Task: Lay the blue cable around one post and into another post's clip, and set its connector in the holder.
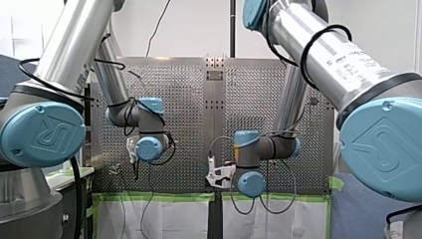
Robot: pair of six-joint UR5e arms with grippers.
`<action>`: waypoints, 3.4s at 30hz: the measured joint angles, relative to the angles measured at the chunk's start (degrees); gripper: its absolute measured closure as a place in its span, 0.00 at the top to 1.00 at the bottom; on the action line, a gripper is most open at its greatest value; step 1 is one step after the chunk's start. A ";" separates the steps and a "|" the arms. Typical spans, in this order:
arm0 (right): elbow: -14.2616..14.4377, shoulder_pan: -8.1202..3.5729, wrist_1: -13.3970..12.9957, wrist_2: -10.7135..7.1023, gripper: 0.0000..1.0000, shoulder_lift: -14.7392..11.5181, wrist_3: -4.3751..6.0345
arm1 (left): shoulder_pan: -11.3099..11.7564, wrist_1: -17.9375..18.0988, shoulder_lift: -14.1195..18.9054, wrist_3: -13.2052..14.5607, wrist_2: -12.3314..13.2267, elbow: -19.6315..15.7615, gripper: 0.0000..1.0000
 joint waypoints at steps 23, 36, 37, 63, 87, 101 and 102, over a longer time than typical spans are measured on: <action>-0.15 0.43 3.43 -0.05 0.00 -7.72 -0.72 | 2.57 -0.65 0.20 0.93 0.17 0.06 0.07; -4.67 1.36 8.95 -0.96 0.00 -13.70 -1.23 | 3.95 -1.90 1.47 -0.76 0.15 0.56 0.07; -5.11 1.43 9.41 -1.00 0.00 -14.15 -1.10 | 4.15 -2.36 1.97 -1.28 0.15 0.57 0.07; -14.77 3.92 22.42 2.06 0.00 -24.34 -0.70 | 15.01 -14.53 14.12 -8.84 6.98 0.54 0.09; -23.80 5.54 34.83 2.19 0.00 -30.07 -2.81 | 26.59 -26.41 26.04 -20.75 10.04 5.29 0.09; -29.30 7.92 41.56 2.60 0.00 -30.11 -5.36 | 29.41 -32.96 33.22 -25.95 9.84 12.27 0.09; -29.45 7.99 41.99 2.61 0.00 -30.11 -5.46 | 29.62 -33.41 33.67 -26.12 9.84 12.72 0.09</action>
